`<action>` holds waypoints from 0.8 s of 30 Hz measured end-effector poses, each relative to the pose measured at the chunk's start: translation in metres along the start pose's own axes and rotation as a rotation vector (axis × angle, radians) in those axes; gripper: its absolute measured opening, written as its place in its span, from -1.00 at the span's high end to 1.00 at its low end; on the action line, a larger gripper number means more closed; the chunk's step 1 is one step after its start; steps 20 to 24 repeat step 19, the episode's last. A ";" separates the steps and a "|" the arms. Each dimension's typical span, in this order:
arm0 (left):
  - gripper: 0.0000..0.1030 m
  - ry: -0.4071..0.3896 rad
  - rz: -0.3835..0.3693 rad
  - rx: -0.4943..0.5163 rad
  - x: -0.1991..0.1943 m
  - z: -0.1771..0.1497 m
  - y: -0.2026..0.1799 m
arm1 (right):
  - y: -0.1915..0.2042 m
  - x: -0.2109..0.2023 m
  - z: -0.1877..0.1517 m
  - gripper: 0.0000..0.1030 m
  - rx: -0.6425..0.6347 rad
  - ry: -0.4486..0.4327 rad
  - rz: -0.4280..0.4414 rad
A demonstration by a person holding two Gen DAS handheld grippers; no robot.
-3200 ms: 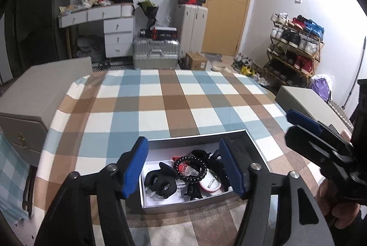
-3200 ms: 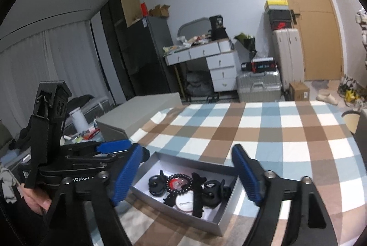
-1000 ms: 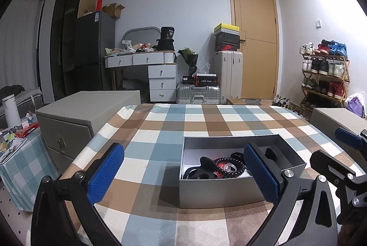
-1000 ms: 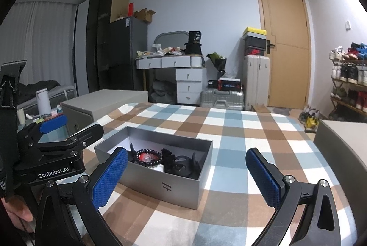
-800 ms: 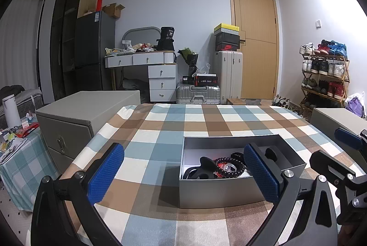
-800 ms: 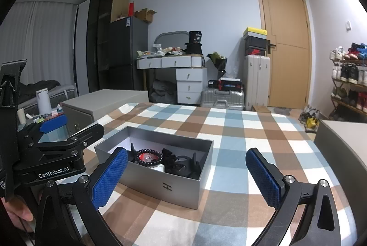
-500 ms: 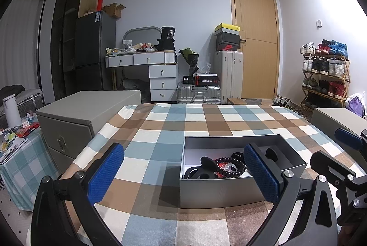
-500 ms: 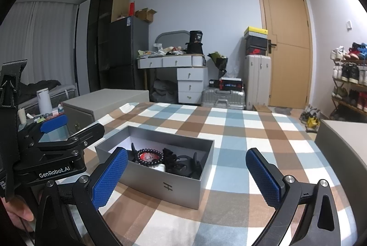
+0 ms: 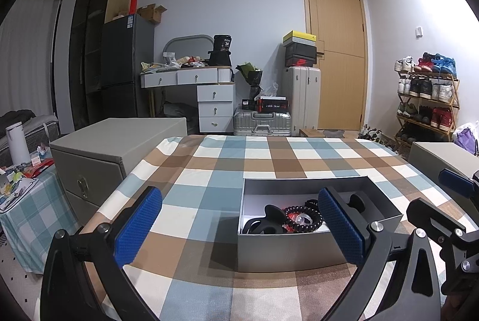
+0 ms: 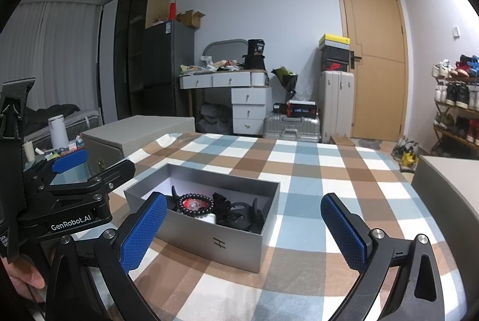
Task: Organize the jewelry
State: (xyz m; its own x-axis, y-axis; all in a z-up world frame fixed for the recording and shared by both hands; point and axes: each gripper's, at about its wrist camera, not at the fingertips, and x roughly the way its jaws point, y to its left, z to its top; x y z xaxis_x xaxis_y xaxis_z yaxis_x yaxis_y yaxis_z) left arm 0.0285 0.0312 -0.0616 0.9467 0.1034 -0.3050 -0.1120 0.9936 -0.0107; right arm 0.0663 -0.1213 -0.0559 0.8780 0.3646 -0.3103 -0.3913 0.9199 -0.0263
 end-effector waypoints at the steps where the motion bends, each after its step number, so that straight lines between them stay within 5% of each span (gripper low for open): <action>1: -0.97 0.000 0.000 0.001 0.000 0.000 0.000 | 0.000 0.000 0.000 -1.00 0.000 0.001 0.000; 24: -0.98 0.010 -0.017 0.037 -0.001 -0.001 -0.006 | 0.000 0.000 0.000 -1.00 -0.001 -0.005 -0.001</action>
